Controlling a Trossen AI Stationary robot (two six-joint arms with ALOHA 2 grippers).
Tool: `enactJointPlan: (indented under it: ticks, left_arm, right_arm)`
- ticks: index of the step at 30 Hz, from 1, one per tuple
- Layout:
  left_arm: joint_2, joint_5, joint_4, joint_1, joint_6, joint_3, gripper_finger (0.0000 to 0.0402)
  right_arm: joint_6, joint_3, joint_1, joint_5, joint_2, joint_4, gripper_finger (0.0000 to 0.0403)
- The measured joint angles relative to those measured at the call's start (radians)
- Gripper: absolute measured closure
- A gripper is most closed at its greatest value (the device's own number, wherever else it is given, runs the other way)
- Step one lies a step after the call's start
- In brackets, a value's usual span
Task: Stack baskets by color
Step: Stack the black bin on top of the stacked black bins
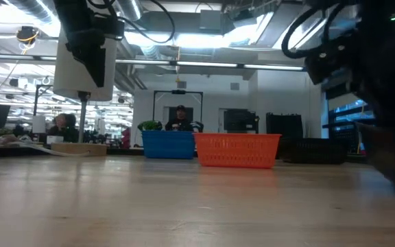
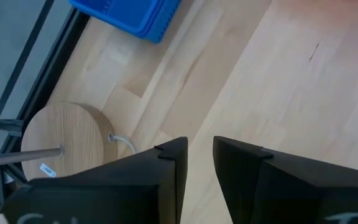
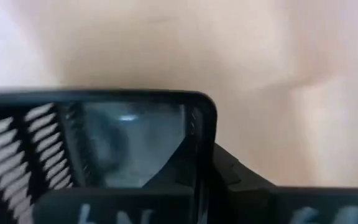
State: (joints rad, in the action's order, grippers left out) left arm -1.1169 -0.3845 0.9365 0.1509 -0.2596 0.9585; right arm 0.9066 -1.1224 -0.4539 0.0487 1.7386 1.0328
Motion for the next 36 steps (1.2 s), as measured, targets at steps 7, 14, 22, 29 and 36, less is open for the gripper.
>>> enactJointPlan:
  ticks: [7, 14, 22, 29, 36]
  left_arm:
    - [0.000, 0.000, -0.007, 0.000, 0.000, 0.000, 0.0333]
    - [-0.002, 0.000, -0.009, 0.000, 0.008, 0.000, 0.0333]
    - [-0.002, 0.000, -0.014, 0.000, 0.033, 0.000, 0.0333]
    - [-0.003, -0.001, -0.022, 0.000, 0.034, 0.000, 0.0333]
    - [-0.003, -0.001, -0.044, 0.000, 0.034, 0.000, 0.0333]
  right_arm:
    - [-0.107, -0.140, 0.116, 0.144, -0.137, 0.341, 0.0401]
    - [-0.215, -0.370, 0.243, 0.634, -0.280, 0.512, 0.0402]
    - [-0.467, -0.508, 0.485, 0.960, -0.329, 0.508, 0.0402]
    - [-0.905, -0.527, 0.793, 0.831, -0.325, 0.382, 0.0403]
    - [-1.306, -0.528, 1.072, 0.478, -0.300, 0.139, 0.0403]
